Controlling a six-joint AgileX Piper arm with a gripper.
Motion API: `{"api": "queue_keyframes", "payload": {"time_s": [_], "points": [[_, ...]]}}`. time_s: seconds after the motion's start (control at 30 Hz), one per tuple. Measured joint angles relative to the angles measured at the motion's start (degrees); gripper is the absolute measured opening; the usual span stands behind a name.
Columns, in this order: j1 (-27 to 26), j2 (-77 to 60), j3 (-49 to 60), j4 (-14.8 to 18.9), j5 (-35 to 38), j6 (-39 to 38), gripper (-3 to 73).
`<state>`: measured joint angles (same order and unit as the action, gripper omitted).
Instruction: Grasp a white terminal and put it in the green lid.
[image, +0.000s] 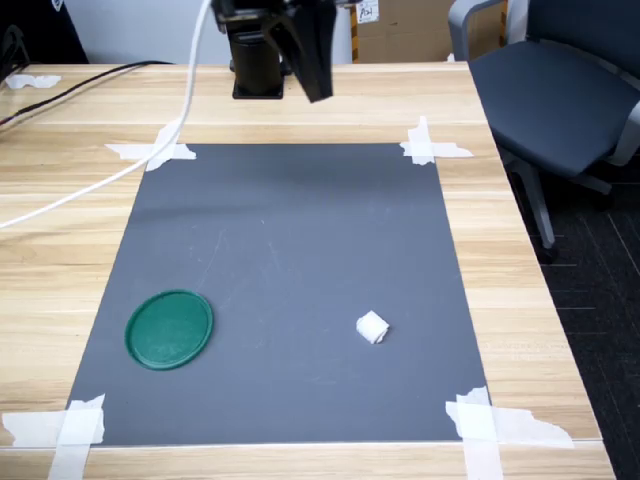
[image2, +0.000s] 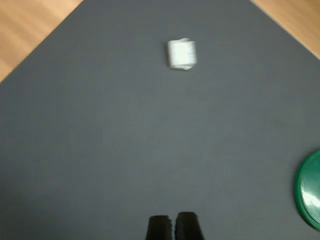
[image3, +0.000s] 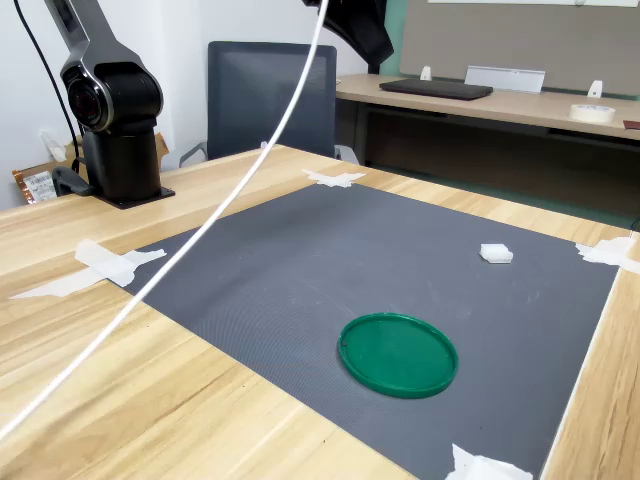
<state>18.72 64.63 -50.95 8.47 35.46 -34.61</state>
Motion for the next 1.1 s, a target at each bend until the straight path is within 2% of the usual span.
{"api": "queue_keyframes", "payload": {"time_s": [0.07, 0.27, 0.4, 0.6, 0.77, 1.0, 1.1], "points": [[1.0, 1.1, -0.1, -0.3, 0.0, 0.3, -2.9], [1.1, 3.3, -1.4, 1.9, -3.0, 2.1, -2.9], [1.1, 4.9, -4.4, 2.2, -3.0, 2.6, -2.2], [1.1, 8.3, -9.2, 2.3, 1.1, 4.0, 5.4], [1.1, 11.3, -10.5, 1.5, 5.5, 4.6, 19.3], [1.1, 13.7, -10.6, -4.4, 6.1, 4.6, 48.0], [1.1, 15.1, -10.7, -6.8, 6.3, 5.6, 57.2]]}}
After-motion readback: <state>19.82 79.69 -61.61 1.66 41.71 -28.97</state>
